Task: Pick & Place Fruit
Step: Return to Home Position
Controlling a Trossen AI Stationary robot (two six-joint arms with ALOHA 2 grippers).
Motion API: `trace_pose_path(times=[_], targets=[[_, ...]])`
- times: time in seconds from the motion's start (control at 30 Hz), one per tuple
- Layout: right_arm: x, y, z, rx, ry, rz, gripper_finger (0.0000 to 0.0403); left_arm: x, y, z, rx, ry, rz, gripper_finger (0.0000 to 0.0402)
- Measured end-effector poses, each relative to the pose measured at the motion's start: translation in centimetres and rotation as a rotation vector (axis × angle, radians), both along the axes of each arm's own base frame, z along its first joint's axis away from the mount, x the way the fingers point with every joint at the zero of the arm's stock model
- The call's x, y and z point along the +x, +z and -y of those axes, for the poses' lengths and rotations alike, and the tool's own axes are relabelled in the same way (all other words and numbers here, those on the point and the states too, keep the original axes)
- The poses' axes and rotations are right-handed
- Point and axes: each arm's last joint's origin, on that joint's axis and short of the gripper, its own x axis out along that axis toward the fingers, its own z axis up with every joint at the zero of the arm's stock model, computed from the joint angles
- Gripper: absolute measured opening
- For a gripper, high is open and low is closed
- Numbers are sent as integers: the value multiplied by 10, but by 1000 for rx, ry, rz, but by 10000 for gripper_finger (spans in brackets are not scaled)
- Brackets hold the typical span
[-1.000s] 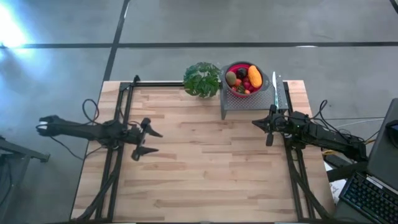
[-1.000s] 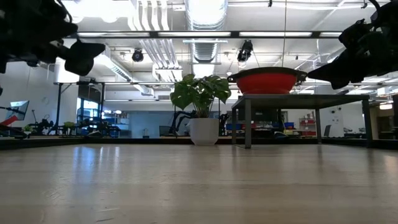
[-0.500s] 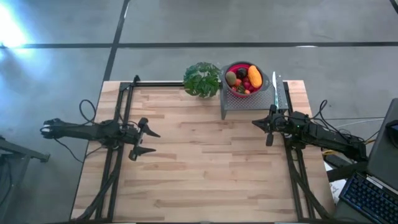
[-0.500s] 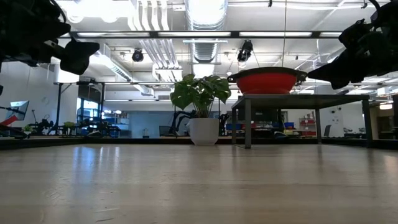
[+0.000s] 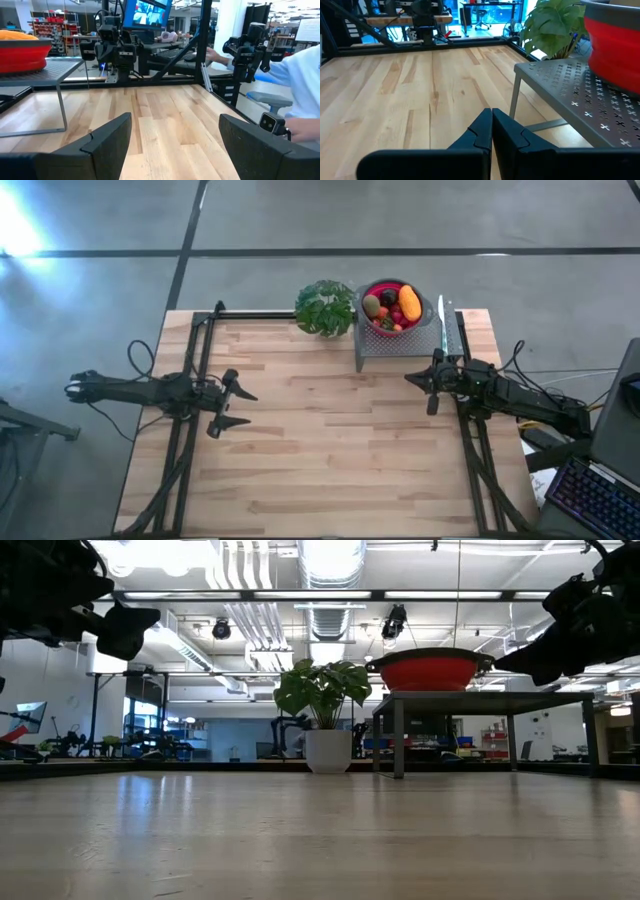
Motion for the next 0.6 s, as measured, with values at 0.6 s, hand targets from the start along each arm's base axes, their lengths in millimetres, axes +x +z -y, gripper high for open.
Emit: trace_pose_path(times=[0.6], targets=[[1,-1,0,3,0,-10,8,0,0,0,0,0,1,305]])
